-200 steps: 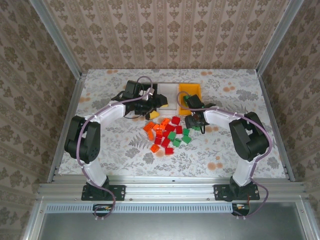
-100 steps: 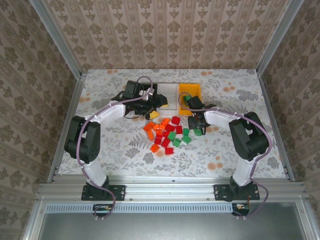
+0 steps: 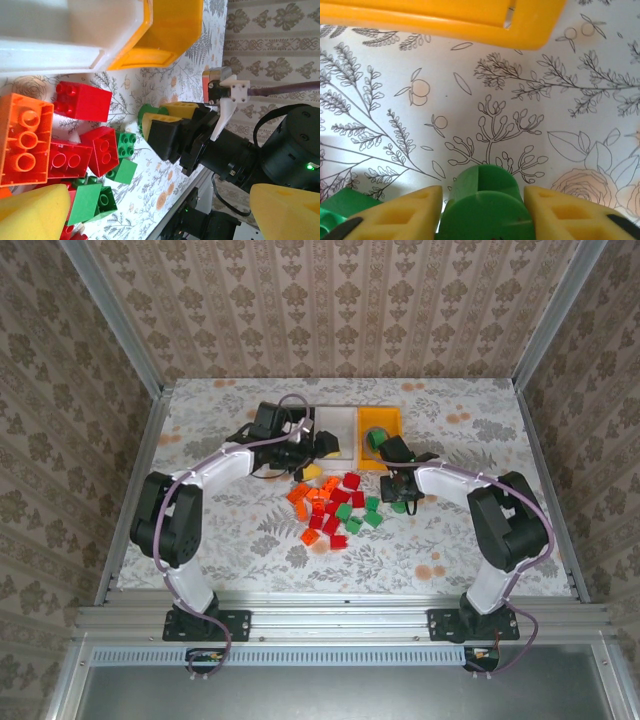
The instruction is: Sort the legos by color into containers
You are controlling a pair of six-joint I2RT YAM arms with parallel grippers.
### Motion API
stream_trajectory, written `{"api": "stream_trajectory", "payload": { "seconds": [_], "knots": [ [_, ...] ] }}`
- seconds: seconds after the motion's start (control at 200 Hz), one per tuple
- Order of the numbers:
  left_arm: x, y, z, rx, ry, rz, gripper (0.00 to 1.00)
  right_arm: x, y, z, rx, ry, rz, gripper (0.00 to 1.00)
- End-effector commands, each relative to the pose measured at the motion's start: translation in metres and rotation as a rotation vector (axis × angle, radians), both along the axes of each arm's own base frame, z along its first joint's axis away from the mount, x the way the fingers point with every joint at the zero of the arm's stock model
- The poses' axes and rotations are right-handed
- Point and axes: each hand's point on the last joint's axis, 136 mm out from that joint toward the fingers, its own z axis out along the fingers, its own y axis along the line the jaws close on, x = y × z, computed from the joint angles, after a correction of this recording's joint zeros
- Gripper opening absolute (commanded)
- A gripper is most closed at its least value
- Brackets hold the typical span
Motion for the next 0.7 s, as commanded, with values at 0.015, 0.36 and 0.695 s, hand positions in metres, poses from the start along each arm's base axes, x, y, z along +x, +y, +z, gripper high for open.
{"api": "stream_trajectory", "payload": {
  "seconds": [0.015,0.36,0.695],
  "knots": [
    [-0.002,-0.001,-0.003,0.020,-0.003,-0.016,1.00,-0.006,0.001,0.009,0.001,0.006,-0.002,0.31],
    [-0.001,0.000,0.003,0.017,-0.019,-0.017,1.00,0.043,0.003,0.084,-0.013,-0.197,0.006,0.24],
    [0.025,0.033,0.010,0.033,-0.047,0.075,1.00,0.141,0.026,0.097,-0.003,-0.262,0.023,0.24]
  ]
}}
